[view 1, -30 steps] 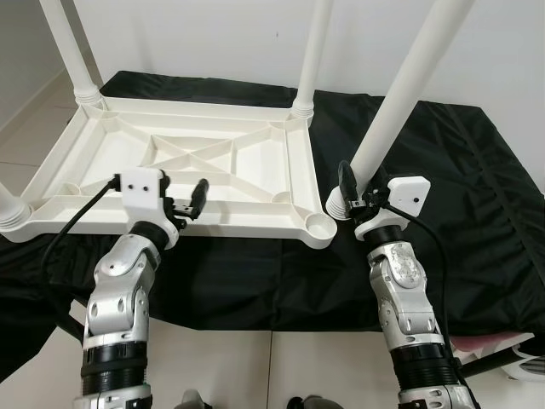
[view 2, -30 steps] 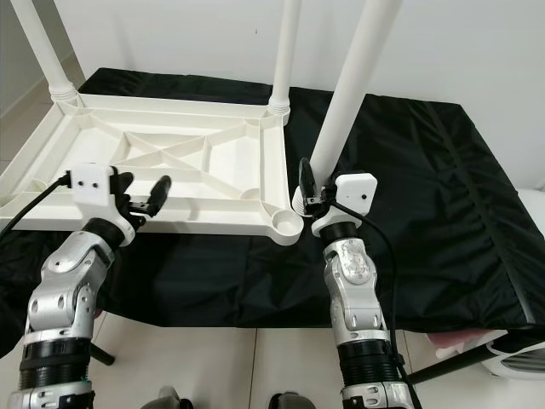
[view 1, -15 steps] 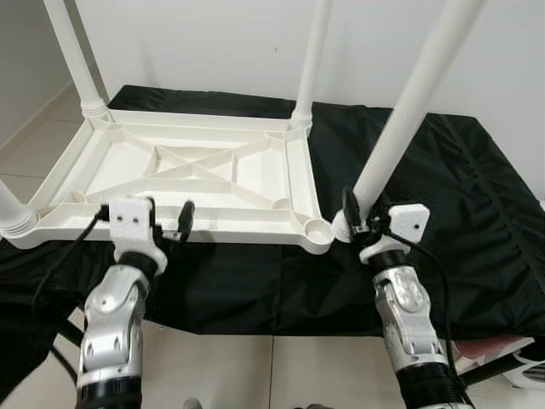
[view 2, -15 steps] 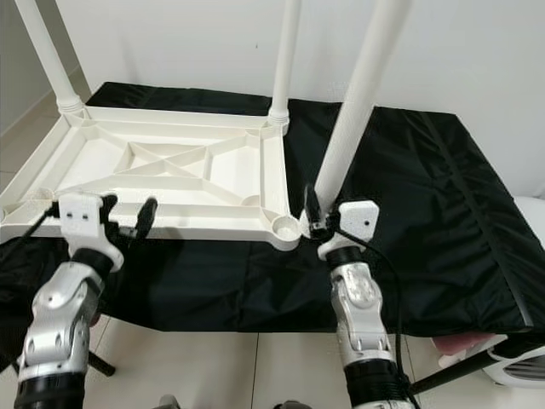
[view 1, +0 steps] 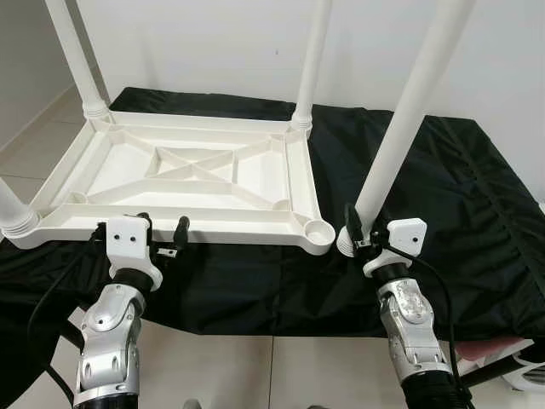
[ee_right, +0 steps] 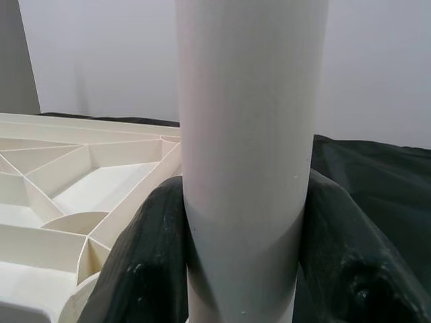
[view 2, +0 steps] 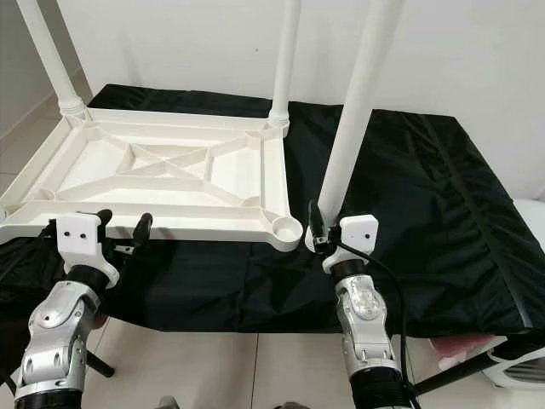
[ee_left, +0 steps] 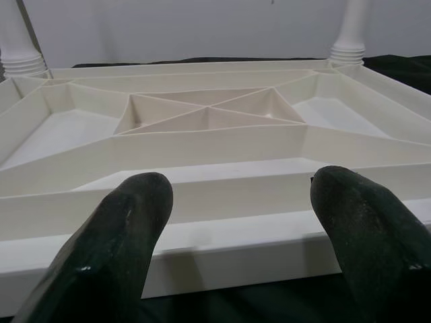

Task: Building children table

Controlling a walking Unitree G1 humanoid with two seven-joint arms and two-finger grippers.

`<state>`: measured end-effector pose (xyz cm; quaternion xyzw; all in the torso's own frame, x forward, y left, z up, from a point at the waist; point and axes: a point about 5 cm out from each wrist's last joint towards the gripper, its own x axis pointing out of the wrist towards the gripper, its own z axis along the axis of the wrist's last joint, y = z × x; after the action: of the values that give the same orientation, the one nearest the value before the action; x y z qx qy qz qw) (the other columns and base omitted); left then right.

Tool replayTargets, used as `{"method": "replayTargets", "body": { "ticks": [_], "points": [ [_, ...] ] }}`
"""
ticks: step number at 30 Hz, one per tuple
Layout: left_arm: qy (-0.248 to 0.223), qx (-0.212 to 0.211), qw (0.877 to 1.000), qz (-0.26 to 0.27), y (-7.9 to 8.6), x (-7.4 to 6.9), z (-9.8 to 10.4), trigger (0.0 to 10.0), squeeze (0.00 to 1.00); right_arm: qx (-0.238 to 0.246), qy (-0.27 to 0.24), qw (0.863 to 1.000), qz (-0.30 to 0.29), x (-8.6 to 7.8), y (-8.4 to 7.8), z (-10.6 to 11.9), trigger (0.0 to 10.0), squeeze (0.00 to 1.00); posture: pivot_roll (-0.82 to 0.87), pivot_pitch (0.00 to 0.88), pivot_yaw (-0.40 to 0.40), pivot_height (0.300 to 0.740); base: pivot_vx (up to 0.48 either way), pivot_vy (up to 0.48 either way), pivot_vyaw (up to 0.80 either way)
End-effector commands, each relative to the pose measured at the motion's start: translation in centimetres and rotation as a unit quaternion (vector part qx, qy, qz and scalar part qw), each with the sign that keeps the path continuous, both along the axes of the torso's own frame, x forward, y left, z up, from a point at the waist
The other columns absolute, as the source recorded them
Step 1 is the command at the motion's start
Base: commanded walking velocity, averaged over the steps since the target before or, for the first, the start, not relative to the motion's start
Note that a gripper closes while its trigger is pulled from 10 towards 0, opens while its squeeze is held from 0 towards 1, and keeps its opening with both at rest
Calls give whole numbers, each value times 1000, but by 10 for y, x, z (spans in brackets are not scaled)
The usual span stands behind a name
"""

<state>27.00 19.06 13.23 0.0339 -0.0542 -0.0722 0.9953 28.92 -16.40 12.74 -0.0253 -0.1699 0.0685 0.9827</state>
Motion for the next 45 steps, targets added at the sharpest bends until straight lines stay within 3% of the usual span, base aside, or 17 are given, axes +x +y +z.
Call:
{"method": "replayTargets", "body": {
  "ticks": [1, 5, 16, 26, 45],
  "points": [
    [10, -8, 998, 64, 3, -1, -7, 10000, 0, 3, 0, 1000, -1, -3, 0, -4, 10000, 0, -11, 0, -9, 740, 0, 0, 0],
    [10, -34, 998, 44, -1, -1, -11, 10000, 0, 8, 9, 1000, 12, -6, 7, -9, 10000, 0, -10, 0, -13, 740, 0, 0, 0],
    [5, -25, 999, 36, -5, -1, -4, 10000, 0, 9, 6, 999, 40, -11, 25, -8, 10000, 0, -11, 1, -3, 740, 0, 0, 0],
    [13, -29, 999, 37, -6, -14, -8, 10000, 0, 8, 9, 999, 35, -19, 22, -8, 10000, 0, -13, 30, -14, 740, 0, 0, 0],
    [-4, -35, 999, 16, -16, -10, -1, 10000, 0, -3, -2, 999, 32, -15, 21, 1, 10000, 0, -15, 33, -32, 740, 0, 0, 0]
  ]
}}
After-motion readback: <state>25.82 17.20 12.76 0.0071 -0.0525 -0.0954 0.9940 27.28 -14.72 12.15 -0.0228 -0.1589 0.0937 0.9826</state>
